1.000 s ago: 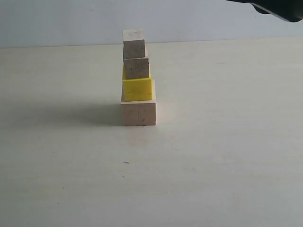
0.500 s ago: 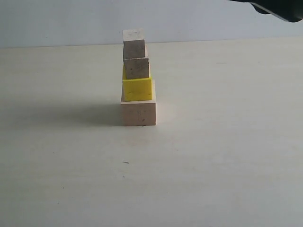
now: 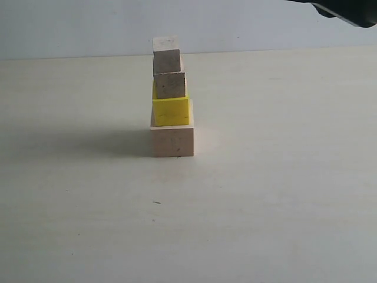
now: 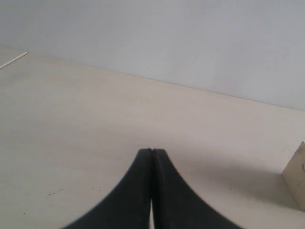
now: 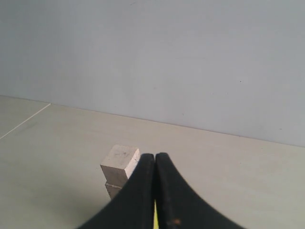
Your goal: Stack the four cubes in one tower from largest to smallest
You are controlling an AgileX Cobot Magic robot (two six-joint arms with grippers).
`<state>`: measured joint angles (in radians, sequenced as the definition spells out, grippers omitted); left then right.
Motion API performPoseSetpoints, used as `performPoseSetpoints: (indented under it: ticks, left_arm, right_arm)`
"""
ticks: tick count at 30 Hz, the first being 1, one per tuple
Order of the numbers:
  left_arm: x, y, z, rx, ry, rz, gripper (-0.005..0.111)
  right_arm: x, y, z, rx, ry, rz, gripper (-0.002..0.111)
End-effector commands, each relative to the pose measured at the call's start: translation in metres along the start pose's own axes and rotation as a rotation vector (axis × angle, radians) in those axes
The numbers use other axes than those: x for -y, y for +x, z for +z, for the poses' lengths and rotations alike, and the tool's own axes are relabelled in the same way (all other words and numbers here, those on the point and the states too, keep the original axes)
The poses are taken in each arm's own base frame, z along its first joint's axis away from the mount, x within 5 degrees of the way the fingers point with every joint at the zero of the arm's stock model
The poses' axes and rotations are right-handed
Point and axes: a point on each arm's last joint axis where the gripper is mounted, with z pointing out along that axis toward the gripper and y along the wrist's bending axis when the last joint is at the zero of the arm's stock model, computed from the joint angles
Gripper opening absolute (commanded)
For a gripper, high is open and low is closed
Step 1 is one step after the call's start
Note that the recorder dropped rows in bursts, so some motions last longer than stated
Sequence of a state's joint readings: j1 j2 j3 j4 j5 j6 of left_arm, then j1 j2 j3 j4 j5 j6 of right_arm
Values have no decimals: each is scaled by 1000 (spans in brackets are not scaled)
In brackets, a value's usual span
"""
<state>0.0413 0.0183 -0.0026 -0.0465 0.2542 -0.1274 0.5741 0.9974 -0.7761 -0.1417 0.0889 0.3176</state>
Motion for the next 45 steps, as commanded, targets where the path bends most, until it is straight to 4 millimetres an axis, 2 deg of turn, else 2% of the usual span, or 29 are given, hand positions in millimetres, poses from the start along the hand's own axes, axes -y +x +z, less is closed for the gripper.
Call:
performPoseSetpoints:
  ticks: [1,8,45]
  left_arm:
    - [1,4,-1,-35,14,58,0]
    - [0,9,-2,-88,15,74,0]
    - [0,10,-2,-91,16,88,0]
  right_arm:
    - [0,-1,-1,10,-2,0,0]
    - [0,-1,-1,10,-2,0,0]
    - [0,-1,-1,10,-2,0,0]
